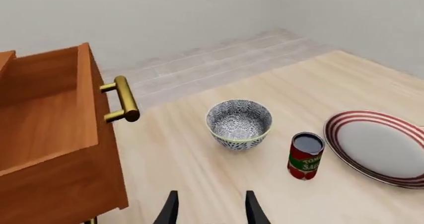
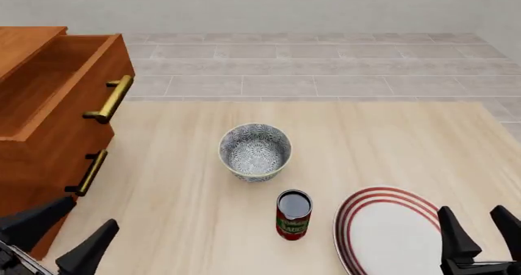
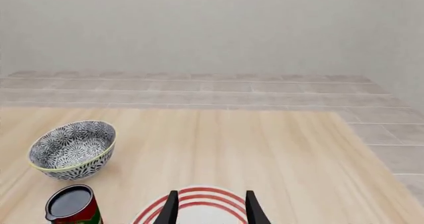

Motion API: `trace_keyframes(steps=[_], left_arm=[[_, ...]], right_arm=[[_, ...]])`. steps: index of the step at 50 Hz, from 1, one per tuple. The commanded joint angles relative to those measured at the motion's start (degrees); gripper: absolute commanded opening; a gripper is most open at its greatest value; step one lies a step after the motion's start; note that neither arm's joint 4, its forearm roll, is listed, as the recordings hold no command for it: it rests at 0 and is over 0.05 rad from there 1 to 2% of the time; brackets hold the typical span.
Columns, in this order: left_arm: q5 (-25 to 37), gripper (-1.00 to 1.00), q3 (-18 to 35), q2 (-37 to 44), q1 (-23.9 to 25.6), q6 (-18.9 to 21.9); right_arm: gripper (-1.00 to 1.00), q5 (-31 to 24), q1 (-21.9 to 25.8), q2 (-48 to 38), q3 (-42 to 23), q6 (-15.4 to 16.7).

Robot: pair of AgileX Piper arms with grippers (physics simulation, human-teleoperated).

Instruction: Put the ketchup in the top drawer of the cabinet.

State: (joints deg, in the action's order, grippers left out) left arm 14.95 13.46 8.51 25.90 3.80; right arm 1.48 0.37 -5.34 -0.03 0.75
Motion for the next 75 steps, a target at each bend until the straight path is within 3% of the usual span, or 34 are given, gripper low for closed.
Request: trace_keyframes(steps=[1,13,15,22,24,28,31,40,58,75], left_arm=[[-5.9,1.00,0.0,10.2,9.0,2.7],[-18.2,1.00,0.2,25.7,12.8,0.8],[-19.5,1.00,1.4,28.7,14.2,-1.2],[-23.9,1.00,1.3,33.1,15.2,0.4],[-25.9,1.00,0.3,34.5,14.7,1.4],[-27.4,1.00,0.3,36.5,17.5,0.7],[-28.9,1.00,0.7,39.1,19.2,0.5],[-34.3,1.00,0.4,45.1,21.0,0.5],[-45.0,1.00,3.9,61.3,24.8,1.8],[-47.1,1.00,7.6,68.6,29.3,2.0]], right_arm=[[1.00,0.9,0.7,-1.0,0.0,0.2],[1.00,0.0,1.4,-0.5,-0.1,0.1],[1.00,0.3,1.4,-0.9,-0.1,0.2],[1.00,-0.4,1.5,-0.5,-0.3,0.1],[1.00,-1.1,1.8,0.1,-0.8,-2.1],[1.00,-0.3,2.5,-0.5,-0.9,-2.5],[1.00,-0.5,3.3,-0.4,-1.3,-4.8],[1.00,-1.2,4.2,-1.4,-3.0,-3.2],[1.00,2.7,5.5,-5.0,-1.3,-2.3],[1.00,2.8,5.2,-5.0,-1.1,-1.7]])
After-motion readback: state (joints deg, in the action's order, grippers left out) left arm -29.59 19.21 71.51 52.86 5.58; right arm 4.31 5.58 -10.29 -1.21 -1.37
